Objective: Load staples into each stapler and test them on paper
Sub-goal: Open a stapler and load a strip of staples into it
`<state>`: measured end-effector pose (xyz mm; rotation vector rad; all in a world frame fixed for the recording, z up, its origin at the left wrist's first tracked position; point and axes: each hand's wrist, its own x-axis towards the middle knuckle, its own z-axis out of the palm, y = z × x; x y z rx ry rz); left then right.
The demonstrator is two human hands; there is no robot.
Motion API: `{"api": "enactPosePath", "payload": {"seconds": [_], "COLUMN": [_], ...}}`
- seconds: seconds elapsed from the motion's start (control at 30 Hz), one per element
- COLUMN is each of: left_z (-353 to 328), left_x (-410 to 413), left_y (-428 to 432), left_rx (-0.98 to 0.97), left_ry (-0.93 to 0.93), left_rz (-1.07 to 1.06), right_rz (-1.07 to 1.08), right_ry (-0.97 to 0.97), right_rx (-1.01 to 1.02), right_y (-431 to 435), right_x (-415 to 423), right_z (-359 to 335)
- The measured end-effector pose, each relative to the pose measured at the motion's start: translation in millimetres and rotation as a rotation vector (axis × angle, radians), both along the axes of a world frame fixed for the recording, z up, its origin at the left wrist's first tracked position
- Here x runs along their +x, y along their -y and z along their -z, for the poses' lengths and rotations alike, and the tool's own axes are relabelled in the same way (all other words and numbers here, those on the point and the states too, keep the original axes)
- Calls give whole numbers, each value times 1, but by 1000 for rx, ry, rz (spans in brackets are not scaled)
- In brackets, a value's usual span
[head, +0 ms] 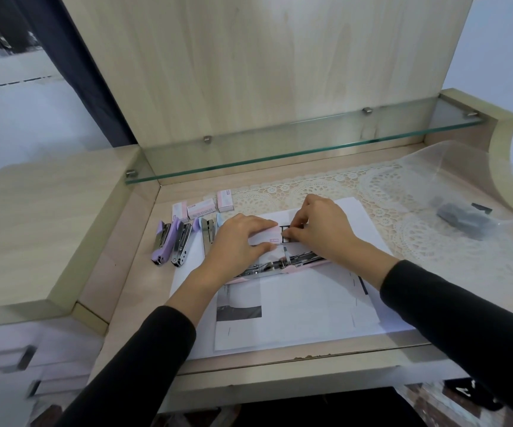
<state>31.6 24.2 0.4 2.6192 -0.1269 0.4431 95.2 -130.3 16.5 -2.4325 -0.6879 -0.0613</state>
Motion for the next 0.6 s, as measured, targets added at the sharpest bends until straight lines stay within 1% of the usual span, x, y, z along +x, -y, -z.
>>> {"api": "enactPosePath", "payload": {"seconds": [0.2,0.4,0.6], "left_z": [1,1,1], "left_x": [0,1,1], "left_y": [0,-1,-1], "left_rx": [17,23,36], "left_ry": [9,5,0], "left_rz": [0,-3,0], "right_rz": [7,-19,-30], "right_ry": [-94,-109,-75], "right_rx": [85,119,86], "right_y": [6,8,12], "right_x": [4,3,4], "right_z": [2,0,0]}}
